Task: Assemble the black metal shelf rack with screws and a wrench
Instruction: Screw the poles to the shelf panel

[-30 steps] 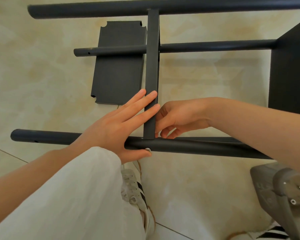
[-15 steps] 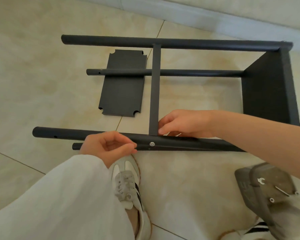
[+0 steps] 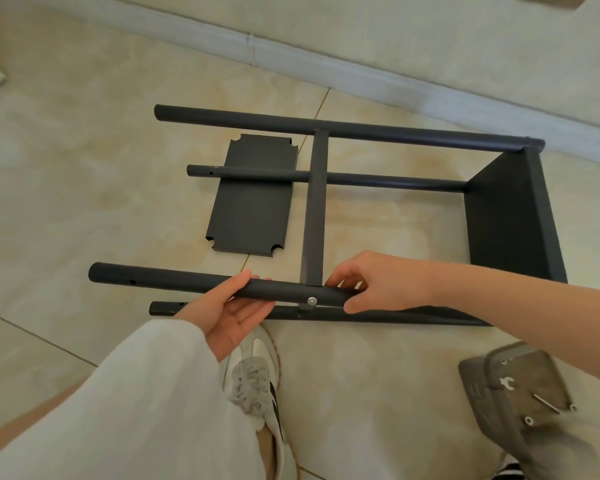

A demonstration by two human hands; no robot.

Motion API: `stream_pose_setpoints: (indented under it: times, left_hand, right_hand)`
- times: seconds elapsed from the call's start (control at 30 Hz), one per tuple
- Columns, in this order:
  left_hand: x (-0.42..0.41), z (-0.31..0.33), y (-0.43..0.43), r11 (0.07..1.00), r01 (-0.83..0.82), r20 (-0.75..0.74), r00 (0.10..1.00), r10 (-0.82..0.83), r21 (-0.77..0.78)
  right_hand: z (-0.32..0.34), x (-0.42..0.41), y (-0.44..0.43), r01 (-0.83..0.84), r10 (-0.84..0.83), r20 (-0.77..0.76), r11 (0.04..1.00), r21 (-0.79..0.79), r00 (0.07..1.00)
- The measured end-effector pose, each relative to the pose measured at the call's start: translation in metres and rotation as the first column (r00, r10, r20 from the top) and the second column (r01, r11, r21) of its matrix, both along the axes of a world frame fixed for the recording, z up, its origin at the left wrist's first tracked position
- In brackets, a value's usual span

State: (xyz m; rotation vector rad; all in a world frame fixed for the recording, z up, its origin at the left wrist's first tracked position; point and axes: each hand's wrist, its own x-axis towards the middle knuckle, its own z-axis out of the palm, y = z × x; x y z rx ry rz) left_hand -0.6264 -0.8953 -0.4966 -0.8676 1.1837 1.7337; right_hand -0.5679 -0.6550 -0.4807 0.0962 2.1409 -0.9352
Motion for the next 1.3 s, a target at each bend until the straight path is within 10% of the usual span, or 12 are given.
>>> stream_pose_setpoints:
  times: [0.67, 1.3]
  left_hand:
    - [-0.063, 0.09, 0.053, 0.981, 0.194, -0.411, 0.894, -0.18, -0.008]
    - [-0.029, 0.248, 0.132, 0.885, 0.308, -0.821, 0.353, -0.448, -0.35]
  right_hand:
    - [0.1, -0.033, 0.031, -0.012, 0.08, -0.253, 0.966, 0.258, 0.964]
    - [0.176, 0.024, 0.041, 0.443, -0.453, -0.392, 0.888, -0.12, 0.801]
